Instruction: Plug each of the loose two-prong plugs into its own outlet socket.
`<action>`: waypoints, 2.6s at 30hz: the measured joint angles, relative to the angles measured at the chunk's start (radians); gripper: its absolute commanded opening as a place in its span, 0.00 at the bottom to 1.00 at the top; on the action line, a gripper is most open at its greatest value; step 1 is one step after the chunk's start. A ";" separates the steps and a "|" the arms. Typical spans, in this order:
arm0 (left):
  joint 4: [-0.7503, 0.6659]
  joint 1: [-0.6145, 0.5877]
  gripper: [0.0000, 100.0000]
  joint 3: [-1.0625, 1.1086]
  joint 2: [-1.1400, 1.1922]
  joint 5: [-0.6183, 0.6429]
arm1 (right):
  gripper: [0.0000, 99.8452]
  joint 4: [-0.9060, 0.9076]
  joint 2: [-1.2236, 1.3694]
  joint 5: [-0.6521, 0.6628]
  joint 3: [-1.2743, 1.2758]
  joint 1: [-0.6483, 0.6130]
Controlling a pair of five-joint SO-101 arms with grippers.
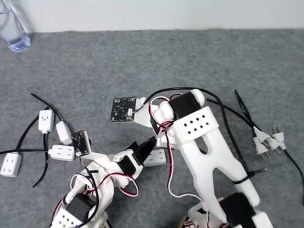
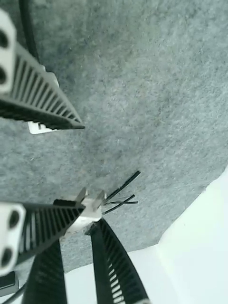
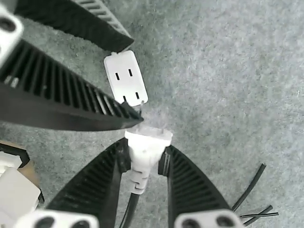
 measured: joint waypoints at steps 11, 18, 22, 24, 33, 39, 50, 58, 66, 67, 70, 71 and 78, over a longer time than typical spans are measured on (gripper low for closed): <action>0.000 0.000 0.23 0.000 0.000 0.000 | 0.01 0.020 -0.003 -0.002 -0.012 0.000; -0.003 -0.006 0.23 -0.002 0.000 0.003 | 0.01 0.034 -0.003 -0.040 -0.072 -0.009; -0.003 -0.006 0.23 -0.002 0.000 0.005 | 0.01 0.034 -0.003 -0.043 -0.072 -0.012; -0.003 -0.008 0.23 -0.002 0.000 0.005 | 0.01 0.032 -0.003 -0.043 -0.072 -0.012; -0.003 -0.008 0.23 -0.002 0.000 0.005 | 0.01 -0.005 -0.003 -0.075 -0.072 -0.014; -0.003 -0.008 0.23 0.000 0.000 0.005 | 0.01 -0.012 -0.011 -0.084 -0.074 -0.023; -0.003 -0.006 0.23 0.002 0.002 0.000 | 0.01 -0.018 -0.011 -0.014 0.006 0.020; -0.003 -0.006 0.23 0.000 0.002 0.003 | 0.01 -0.078 -0.011 0.031 0.098 0.055; -0.003 -0.006 0.23 0.000 0.002 0.003 | 0.01 -0.041 -0.014 0.014 0.091 0.000; -0.003 -0.006 0.23 0.000 0.002 0.003 | 0.01 -0.028 -0.015 0.000 0.081 -0.012; -0.003 -0.006 0.23 0.000 0.002 0.003 | 0.01 -0.003 -0.038 -0.023 0.051 -0.037; -0.003 -0.008 0.23 0.000 0.002 0.003 | 0.01 0.005 -0.046 -0.025 0.048 -0.046; -0.003 -0.009 0.23 -0.002 0.000 0.005 | 0.01 0.026 -0.103 -0.043 0.048 -0.069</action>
